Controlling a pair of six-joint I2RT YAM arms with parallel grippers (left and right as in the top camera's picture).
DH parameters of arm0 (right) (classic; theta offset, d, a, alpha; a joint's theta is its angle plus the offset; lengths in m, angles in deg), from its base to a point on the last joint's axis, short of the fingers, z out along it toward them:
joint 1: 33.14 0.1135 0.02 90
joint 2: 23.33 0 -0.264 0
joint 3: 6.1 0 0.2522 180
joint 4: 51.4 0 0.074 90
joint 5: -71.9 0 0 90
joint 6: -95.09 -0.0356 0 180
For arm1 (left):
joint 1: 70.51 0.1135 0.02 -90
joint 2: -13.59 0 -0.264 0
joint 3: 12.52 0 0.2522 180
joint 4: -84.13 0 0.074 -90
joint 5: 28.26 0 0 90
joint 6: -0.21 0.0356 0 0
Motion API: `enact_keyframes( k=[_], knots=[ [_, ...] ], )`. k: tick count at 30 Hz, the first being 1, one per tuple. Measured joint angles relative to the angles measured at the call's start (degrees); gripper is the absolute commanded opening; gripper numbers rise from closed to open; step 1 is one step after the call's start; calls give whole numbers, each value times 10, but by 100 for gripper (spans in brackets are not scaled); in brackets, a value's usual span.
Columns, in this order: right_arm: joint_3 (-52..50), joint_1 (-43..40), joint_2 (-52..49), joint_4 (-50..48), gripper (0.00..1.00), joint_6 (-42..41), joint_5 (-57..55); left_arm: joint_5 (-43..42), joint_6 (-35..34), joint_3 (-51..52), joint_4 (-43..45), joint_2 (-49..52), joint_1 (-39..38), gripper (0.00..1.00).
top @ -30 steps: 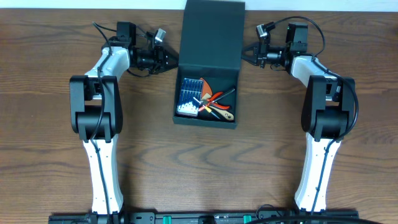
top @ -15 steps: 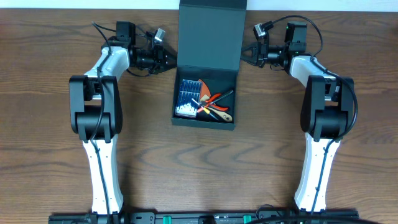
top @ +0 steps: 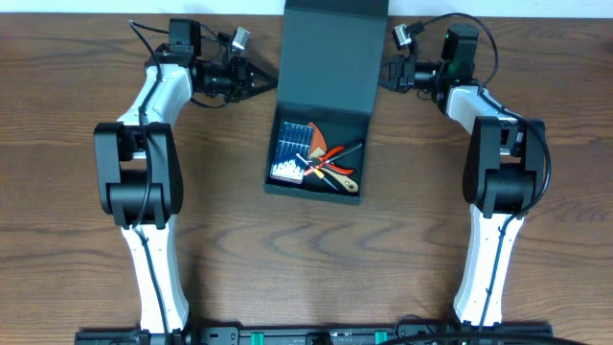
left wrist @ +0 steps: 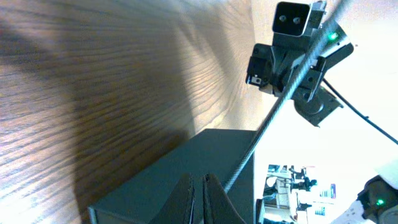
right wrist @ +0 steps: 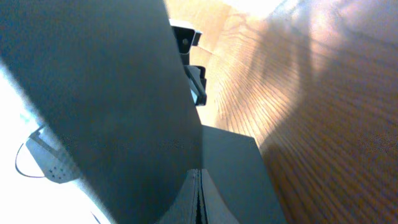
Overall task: Pack container
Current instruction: 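Push the lid forward with both grippers to tilt it closed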
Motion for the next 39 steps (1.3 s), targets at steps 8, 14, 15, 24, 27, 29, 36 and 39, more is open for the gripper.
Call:
enact_keyframes(
  k=[8, 14, 15, 24, 27, 29, 36, 39],
  knots=[
    [0, 5, 0, -145, 1, -115, 9, -5, -1, 0, -14, -21, -1, 6],
    [0, 9, 0, -250, 1, -212, 13, -5, -1, 0, -22, -21, -1, 6],
    [0, 9, 0, -261, 1, -223, 14, -5, -1, 0, -23, -21, -1, 6],
    [0, 23, 0, -409, 1, -367, 18, 14, -1, 0, -47, -21, 3, 6],
    [0, 27, 0, -481, 1, -425, 18, 17, -1, 0, -47, -21, 7, 6],
    [0, 29, 0, -525, 1, -464, 18, 18, -1, 0, -47, -21, 7, 6],
    [0, 35, 0, -609, 1, -577, 18, 26, -1, 0, -48, -21, 8, 6],
    [0, 40, 0, -610, 1, -594, 17, 28, -2, 0, -48, -21, 8, 6]
  ],
)
